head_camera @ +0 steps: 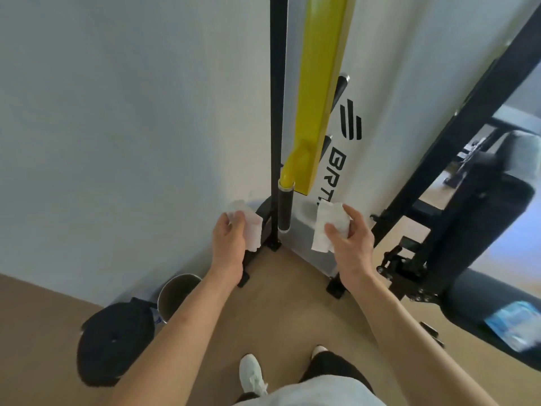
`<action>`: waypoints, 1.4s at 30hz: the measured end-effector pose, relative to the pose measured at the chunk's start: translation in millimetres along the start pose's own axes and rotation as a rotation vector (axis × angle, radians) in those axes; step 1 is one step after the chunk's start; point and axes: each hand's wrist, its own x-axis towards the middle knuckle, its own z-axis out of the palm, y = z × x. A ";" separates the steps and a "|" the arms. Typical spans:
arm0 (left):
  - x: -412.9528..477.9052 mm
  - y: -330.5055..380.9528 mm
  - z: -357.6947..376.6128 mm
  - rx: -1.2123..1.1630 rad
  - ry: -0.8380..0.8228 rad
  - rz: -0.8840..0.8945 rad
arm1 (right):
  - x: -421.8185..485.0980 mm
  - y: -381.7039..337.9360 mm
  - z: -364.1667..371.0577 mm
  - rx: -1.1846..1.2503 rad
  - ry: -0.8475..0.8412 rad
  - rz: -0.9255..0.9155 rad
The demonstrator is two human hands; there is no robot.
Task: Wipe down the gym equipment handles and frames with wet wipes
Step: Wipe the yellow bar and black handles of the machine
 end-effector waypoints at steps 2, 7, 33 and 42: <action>-1.5 8.4 8.1 -0.009 -0.065 0.054 | 2.8 2.1 6.6 -0.028 -0.003 -0.043; 4.2 24.6 31.1 -0.291 -0.222 -0.046 | 15.4 0.7 25.2 -0.053 -0.072 -0.067; 33.8 -6.7 49.5 0.561 -0.270 0.183 | 54.0 17.4 40.5 -0.215 -0.526 -0.097; 38.6 9.4 55.4 0.336 -0.310 0.108 | 54.9 23.0 58.0 -0.246 -0.331 -0.157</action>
